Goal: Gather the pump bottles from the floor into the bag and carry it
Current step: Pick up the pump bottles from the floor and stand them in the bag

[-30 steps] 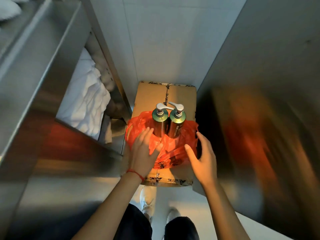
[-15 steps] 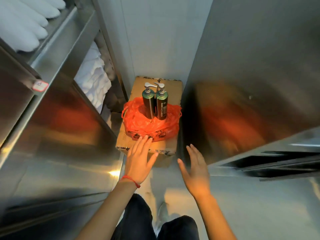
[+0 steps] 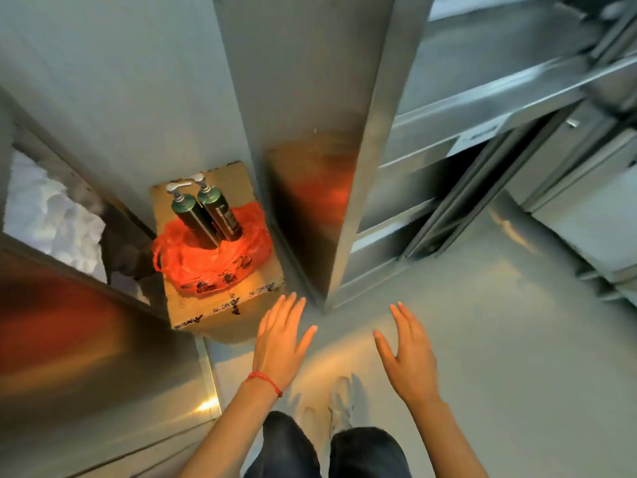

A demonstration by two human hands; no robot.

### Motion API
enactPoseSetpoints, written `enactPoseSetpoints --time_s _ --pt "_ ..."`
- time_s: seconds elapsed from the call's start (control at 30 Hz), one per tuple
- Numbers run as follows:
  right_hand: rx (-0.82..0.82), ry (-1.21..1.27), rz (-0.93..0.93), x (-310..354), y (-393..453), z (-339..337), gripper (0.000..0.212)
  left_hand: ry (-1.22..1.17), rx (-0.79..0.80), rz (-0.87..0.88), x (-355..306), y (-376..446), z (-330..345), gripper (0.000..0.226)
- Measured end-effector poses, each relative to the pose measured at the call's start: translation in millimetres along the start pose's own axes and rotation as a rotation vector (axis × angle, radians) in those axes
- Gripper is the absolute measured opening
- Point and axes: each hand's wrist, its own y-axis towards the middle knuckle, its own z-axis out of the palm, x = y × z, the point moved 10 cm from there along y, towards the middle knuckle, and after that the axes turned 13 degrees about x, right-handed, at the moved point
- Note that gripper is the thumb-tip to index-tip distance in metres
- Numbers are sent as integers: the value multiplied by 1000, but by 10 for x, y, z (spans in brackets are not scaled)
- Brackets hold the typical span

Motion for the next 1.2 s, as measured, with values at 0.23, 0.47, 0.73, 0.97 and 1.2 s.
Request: enactPoseSetpoints --time_s 0.23,0.47,0.73,0.97,1.2 --pt "-204 123 281 -910 -855 -348 74 131 191 274 -1024 136 414 71" --pt "-381 211 531 -1921 -1782 -744 67 226 314 555 -2345 194 1085 74" --pt "-615 292 788 -3102 -3063 -1216 52 312 447 851 -4056 -155 2062 69" --pt "-709 343 996 -3754 -3889 -1319 54 361 543 1046 -5124 -529 2675 73" --pt "-825 413 1160 -4277 -4147 -1541 52 392 618 1212 -6073 -476 3166 73"
